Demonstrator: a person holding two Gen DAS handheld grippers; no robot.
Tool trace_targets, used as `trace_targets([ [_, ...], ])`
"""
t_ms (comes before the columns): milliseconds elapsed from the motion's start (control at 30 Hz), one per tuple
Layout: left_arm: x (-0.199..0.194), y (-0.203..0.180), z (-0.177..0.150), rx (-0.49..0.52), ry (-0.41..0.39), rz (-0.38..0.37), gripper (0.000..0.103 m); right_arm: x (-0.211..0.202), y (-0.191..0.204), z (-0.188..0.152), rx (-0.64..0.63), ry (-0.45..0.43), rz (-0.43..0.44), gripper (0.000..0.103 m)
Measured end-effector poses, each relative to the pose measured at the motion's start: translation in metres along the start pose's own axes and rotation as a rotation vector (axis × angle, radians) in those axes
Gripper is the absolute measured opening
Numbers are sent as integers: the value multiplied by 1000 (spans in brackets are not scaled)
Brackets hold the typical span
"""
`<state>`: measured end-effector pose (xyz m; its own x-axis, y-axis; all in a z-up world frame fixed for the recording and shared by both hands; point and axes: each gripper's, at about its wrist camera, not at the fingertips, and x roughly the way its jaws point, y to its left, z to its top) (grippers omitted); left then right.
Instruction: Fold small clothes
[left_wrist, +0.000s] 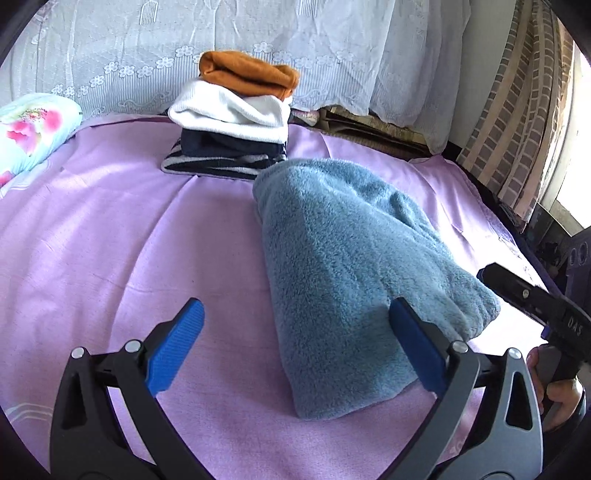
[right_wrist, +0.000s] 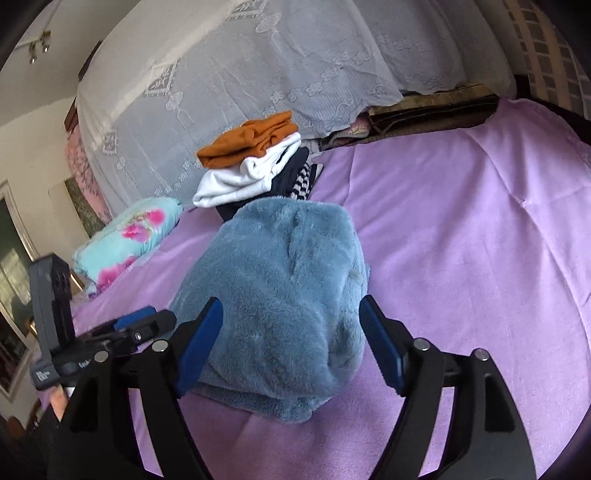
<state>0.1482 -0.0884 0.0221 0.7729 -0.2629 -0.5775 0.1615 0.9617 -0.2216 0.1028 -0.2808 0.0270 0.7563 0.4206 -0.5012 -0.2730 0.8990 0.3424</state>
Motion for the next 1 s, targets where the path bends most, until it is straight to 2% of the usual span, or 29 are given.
trace_targets([
  [167,-3,-4,0,22,-17,19,101,20,-7,-8,16,93,-63,81],
  [233,2,-5,-1,39,0,38,101,24,-15,-10,63,114,-48,84],
  [500,4,-6,-2,53,4,49,101,17,-16,-9,88,100,-16,86],
  [700,2,-5,-2,45,0,38,101,13,-25,-5,158,93,23,89],
  [833,-1,-3,-1,18,7,-22,101,14,-29,-3,197,101,56,89],
  [900,-2,-2,2,-7,19,-90,101,17,-34,-1,221,117,82,91],
  [1000,11,7,8,-70,83,-194,101,29,-46,7,278,160,106,92],
])
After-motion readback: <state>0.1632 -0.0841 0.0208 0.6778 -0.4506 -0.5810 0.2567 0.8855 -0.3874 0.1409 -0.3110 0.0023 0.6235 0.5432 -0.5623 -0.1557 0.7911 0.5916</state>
